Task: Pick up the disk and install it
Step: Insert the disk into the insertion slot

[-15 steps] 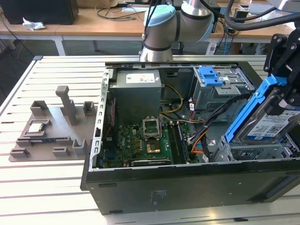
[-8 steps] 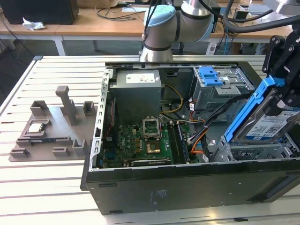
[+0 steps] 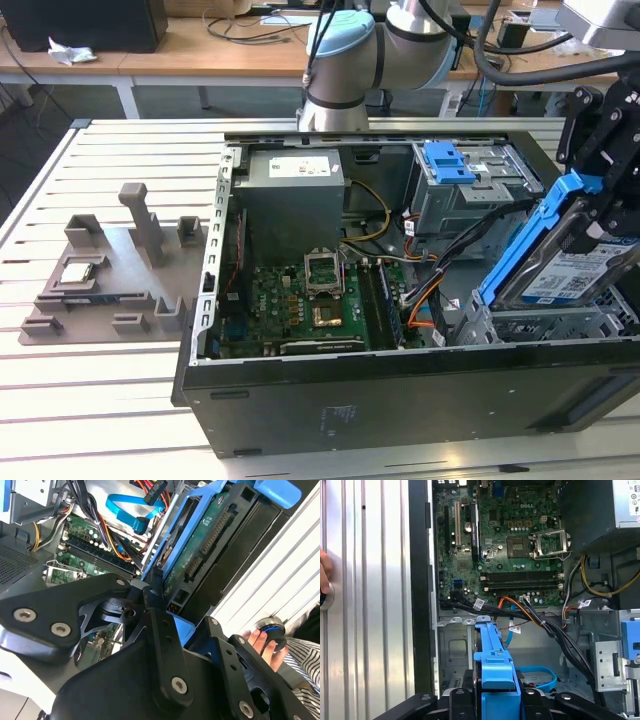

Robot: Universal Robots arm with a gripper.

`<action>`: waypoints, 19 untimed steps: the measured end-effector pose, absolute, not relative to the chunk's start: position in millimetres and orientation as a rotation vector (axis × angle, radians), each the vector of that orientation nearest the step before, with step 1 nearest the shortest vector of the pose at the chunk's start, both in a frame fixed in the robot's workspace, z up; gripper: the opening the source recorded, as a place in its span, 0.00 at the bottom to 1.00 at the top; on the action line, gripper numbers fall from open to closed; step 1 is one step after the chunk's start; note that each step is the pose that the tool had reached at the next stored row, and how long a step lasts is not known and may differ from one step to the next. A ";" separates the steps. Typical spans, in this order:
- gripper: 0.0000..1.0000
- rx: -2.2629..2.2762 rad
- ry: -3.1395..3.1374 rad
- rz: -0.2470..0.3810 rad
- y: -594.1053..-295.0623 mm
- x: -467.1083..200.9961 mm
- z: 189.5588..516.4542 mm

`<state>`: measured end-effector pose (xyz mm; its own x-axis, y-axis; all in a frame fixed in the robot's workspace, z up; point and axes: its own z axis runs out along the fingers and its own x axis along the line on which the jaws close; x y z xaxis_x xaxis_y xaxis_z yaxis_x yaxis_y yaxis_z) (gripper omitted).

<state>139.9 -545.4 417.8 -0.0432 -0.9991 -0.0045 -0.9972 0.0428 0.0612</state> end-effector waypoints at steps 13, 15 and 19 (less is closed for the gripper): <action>0.44 2.144 -2.239 -0.074 -545.4 140.9 401.7; 0.36 2.144 -2.238 -0.073 -545.4 140.9 401.7; 0.12 2.144 -2.238 -0.073 -545.4 140.9 401.7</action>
